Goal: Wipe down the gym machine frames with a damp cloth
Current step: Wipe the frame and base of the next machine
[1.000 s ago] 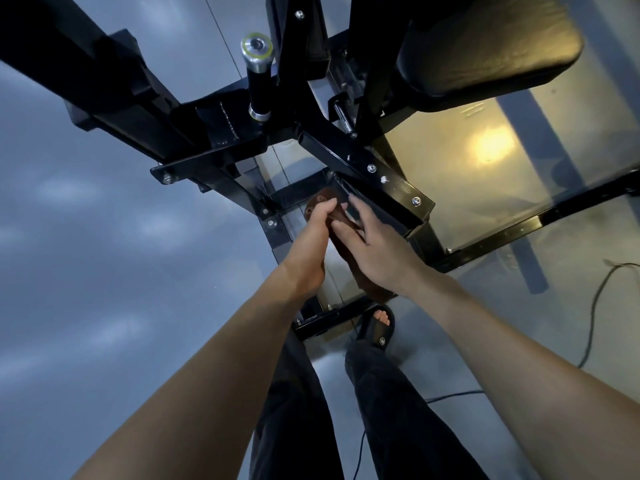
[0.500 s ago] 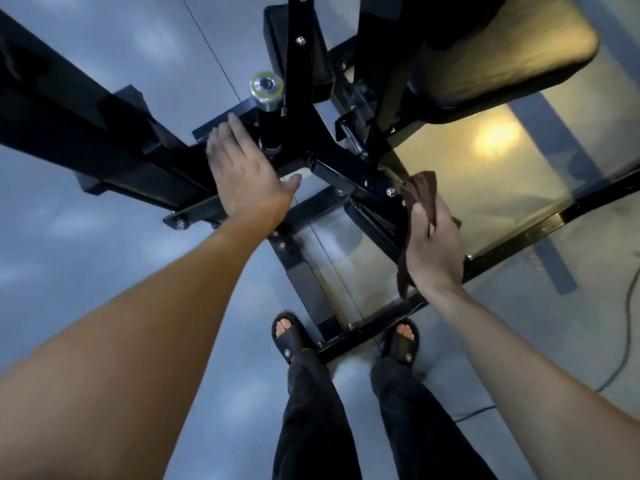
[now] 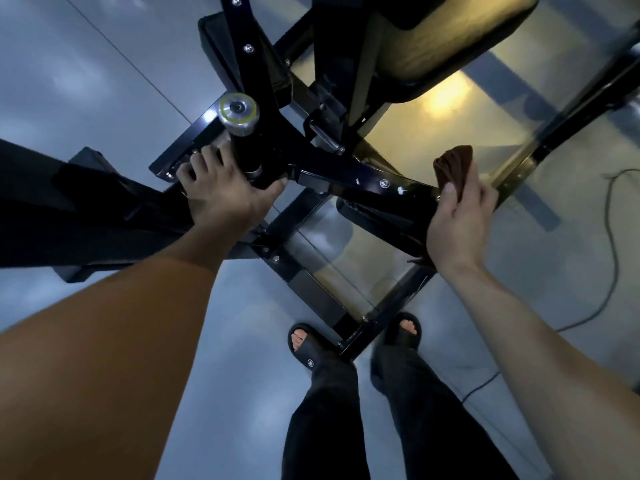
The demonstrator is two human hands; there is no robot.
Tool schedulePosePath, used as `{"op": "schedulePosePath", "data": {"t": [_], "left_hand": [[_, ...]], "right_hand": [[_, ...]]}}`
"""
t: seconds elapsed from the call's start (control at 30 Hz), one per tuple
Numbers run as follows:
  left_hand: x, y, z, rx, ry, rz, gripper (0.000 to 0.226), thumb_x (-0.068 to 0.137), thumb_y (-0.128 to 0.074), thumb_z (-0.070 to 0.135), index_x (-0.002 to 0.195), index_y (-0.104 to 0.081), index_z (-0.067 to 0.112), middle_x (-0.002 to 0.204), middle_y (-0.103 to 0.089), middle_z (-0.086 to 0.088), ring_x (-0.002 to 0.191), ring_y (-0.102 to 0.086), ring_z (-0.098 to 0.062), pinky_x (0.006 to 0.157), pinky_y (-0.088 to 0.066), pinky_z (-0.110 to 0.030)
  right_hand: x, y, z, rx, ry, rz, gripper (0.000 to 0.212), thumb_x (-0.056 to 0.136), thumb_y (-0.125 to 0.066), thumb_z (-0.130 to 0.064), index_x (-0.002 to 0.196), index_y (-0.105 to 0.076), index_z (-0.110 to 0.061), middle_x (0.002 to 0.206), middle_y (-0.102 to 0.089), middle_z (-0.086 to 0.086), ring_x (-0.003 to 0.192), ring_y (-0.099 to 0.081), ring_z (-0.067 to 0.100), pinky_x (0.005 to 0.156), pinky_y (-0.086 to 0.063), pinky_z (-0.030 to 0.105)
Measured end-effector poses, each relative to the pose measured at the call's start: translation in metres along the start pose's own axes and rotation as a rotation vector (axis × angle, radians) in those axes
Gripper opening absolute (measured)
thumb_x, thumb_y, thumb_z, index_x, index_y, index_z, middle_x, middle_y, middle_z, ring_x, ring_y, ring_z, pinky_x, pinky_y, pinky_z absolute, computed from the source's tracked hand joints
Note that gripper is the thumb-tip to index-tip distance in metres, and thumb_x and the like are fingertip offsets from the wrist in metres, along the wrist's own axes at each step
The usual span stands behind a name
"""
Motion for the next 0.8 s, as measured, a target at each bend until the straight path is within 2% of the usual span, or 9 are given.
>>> {"op": "schedulePosePath", "data": {"t": [0.1, 0.2, 0.27, 0.4, 0.47, 0.57, 0.67, 0.73, 0.8], "left_hand": [[-0.001, 0.000, 0.001, -0.009, 0.000, -0.007, 0.111, 0.076, -0.031, 0.097, 0.142, -0.037, 0.007, 0.140, -0.043, -0.021, 0.133, -0.037, -0.039, 0.113, -0.029, -0.055], [0.003, -0.001, -0.004, -0.018, 0.012, 0.013, 0.112, 0.075, -0.029, 0.098, 0.143, -0.036, 0.009, 0.140, -0.043, -0.021, 0.132, -0.038, -0.039, 0.112, -0.030, -0.056], [0.003, -0.003, -0.004, -0.033, 0.011, -0.002, 0.113, 0.073, -0.028, 0.099, 0.146, -0.036, 0.013, 0.141, -0.043, -0.021, 0.134, -0.036, -0.040, 0.112, -0.030, -0.057], [0.003, -0.002, -0.004, -0.078, -0.006, 0.032, 0.110, 0.072, -0.029, 0.098, 0.146, -0.037, 0.017, 0.138, -0.044, -0.022, 0.133, -0.037, -0.040, 0.111, -0.029, -0.057], [0.002, -0.001, -0.001, -0.076, -0.014, 0.035, 0.109, 0.073, -0.031, 0.098, 0.145, -0.038, 0.017, 0.135, -0.044, -0.022, 0.132, -0.038, -0.040, 0.110, -0.029, -0.057], [0.002, -0.001, -0.002, -0.058, -0.020, 0.052, 0.109, 0.074, -0.031, 0.097, 0.144, -0.037, 0.015, 0.133, -0.045, -0.022, 0.129, -0.040, -0.040, 0.107, -0.031, -0.057], [0.002, -0.001, -0.003, -0.032, -0.002, 0.069, 0.113, 0.072, -0.030, 0.098, 0.142, -0.040, 0.011, 0.131, -0.046, -0.023, 0.125, -0.042, -0.040, 0.104, -0.033, -0.056], [0.002, -0.001, -0.002, -0.026, -0.001, 0.064, 0.111, 0.072, -0.031, 0.099, 0.139, -0.041, 0.010, 0.129, -0.046, -0.023, 0.124, -0.042, -0.040, 0.104, -0.033, -0.056], [0.002, -0.001, -0.002, -0.034, 0.000, 0.056, 0.110, 0.072, -0.031, 0.099, 0.136, -0.043, 0.011, 0.128, -0.046, -0.022, 0.124, -0.041, -0.039, 0.105, -0.032, -0.056]], "right_hand": [[-0.012, 0.004, 0.002, -0.114, 0.063, -0.022, 0.051, 0.113, -0.034, -0.029, 0.164, -0.028, -0.024, 0.163, -0.030, 0.002, 0.121, -0.045, 0.010, 0.094, -0.037, 0.022], [-0.023, -0.007, -0.007, -0.262, 0.215, -0.078, 0.050, 0.113, -0.035, -0.030, 0.163, -0.031, -0.026, 0.165, -0.029, -0.002, 0.128, -0.050, 0.015, 0.100, -0.048, 0.031], [-0.029, -0.022, -0.008, -0.393, 0.235, -0.140, 0.052, 0.111, -0.037, -0.029, 0.163, -0.029, -0.029, 0.169, -0.022, -0.007, 0.129, -0.054, 0.019, 0.103, -0.053, 0.035], [-0.032, -0.029, 0.003, -0.545, 0.276, -0.243, 0.065, 0.109, -0.048, -0.015, 0.164, -0.022, -0.037, 0.171, -0.009, -0.016, 0.115, -0.056, 0.024, 0.093, -0.056, 0.038], [-0.025, -0.010, 0.021, -0.533, 0.204, -0.208, 0.064, 0.108, -0.048, -0.013, 0.164, -0.025, -0.035, 0.171, -0.014, -0.012, 0.115, -0.056, 0.029, 0.091, -0.057, 0.043], [-0.015, -0.010, 0.010, -0.449, 0.203, -0.151, 0.052, 0.111, -0.038, -0.025, 0.163, -0.030, -0.029, 0.169, -0.023, -0.006, 0.125, -0.056, 0.029, 0.098, -0.055, 0.044], [-0.019, -0.035, -0.020, -0.433, 0.285, -0.218, 0.050, 0.112, -0.031, -0.035, 0.162, -0.027, -0.033, 0.170, -0.018, -0.007, 0.124, -0.058, 0.022, 0.096, -0.056, 0.040], [-0.028, -0.040, -0.014, -0.516, 0.345, -0.291, 0.053, 0.111, -0.034, -0.030, 0.162, -0.023, -0.036, 0.171, -0.010, -0.011, 0.126, -0.057, 0.020, 0.093, -0.057, 0.040], [-0.024, -0.026, 0.006, -0.538, 0.271, -0.299, 0.057, 0.109, -0.038, -0.025, 0.163, -0.023, -0.036, 0.171, -0.012, -0.011, 0.129, -0.056, 0.025, 0.093, -0.056, 0.043]]}}
Point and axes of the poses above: each hand's wrist, its own x-axis towards the middle knuckle, its own y-axis out of the back of the hand, z = x × y, the point moved 8 cm from there along x, towards the middle knuckle
